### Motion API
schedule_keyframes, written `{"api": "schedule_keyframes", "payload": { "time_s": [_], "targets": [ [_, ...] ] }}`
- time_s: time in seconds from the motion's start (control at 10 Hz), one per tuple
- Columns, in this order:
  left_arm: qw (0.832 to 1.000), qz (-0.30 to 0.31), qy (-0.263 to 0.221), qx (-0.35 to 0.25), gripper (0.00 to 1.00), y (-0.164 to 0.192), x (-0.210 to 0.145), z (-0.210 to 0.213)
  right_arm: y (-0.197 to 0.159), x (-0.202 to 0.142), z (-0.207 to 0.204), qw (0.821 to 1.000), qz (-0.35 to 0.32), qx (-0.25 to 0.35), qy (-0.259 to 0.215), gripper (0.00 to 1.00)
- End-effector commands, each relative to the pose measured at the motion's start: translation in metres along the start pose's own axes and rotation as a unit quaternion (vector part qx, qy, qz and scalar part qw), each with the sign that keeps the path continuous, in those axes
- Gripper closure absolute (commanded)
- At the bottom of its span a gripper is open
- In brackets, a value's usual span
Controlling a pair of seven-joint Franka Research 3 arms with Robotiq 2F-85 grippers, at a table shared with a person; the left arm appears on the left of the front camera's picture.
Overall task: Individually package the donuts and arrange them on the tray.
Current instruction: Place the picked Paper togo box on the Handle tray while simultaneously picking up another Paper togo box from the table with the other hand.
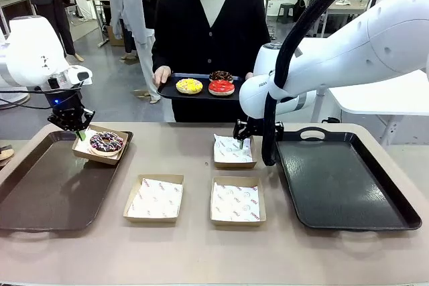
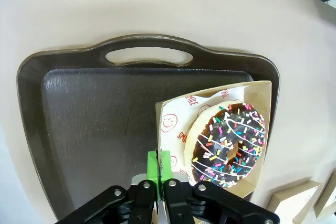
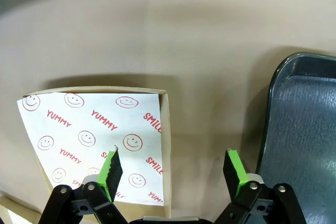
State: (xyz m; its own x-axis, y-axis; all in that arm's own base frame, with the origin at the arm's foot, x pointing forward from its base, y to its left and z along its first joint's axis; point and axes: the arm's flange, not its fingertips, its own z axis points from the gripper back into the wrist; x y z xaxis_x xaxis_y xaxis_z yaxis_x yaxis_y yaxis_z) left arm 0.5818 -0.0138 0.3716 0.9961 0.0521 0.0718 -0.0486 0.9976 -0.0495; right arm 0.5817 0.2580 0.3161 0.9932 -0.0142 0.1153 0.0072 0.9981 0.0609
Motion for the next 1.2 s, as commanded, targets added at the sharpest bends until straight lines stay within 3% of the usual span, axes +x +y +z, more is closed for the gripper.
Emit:
{"api": "schedule_keyframes", "payload": {
  "time_s": [0.0, 0.3, 0.6, 0.7, 0.8, 0.9, 1.0, 1.1],
  "targets": [
    [1.000, -0.008, 0.002, 0.010, 0.99, -0.0036, 0.0066, -0.0001, 0.0033, 0.0028, -0.0032, 1.000, -0.013, -0.012, -0.014, 0.00],
    [1.000, -0.013, 0.007, 0.011, 0.99, -0.0071, 0.0101, -0.0046, 0.0041, 0.0033, -0.0043, 1.000, -0.012, -0.006, -0.013, 0.00],
    [1.000, -0.014, 0.008, 0.010, 0.99, -0.0076, 0.0115, -0.0051, 0.0036, 0.0036, -0.0043, 1.000, -0.010, -0.002, -0.013, 0.09],
    [1.000, -0.016, 0.008, 0.010, 0.99, -0.0074, 0.0112, -0.0052, 0.0038, 0.0033, -0.0042, 1.000, -0.007, -0.001, -0.014, 0.60],
    [1.000, -0.016, 0.011, 0.007, 0.55, -0.0076, 0.0111, -0.0054, 0.0039, 0.0031, -0.0038, 1.000, -0.006, 0.000, -0.012, 0.67],
    [1.000, -0.016, 0.012, 0.006, 0.40, -0.0072, 0.0109, -0.0052, 0.0041, 0.0032, -0.0039, 1.000, -0.007, 0.000, -0.012, 1.00],
    [1.000, -0.016, 0.013, 0.005, 0.00, -0.0065, 0.0108, -0.0048, 0.0048, 0.0030, -0.0036, 1.000, -0.007, -0.001, -0.011, 1.00],
    [1.000, -0.015, 0.013, 0.003, 0.00, -0.0061, 0.0109, -0.0047, 0.0049, 0.0030, -0.0037, 1.000, -0.006, -0.001, -0.012, 1.00]
  ]
}}
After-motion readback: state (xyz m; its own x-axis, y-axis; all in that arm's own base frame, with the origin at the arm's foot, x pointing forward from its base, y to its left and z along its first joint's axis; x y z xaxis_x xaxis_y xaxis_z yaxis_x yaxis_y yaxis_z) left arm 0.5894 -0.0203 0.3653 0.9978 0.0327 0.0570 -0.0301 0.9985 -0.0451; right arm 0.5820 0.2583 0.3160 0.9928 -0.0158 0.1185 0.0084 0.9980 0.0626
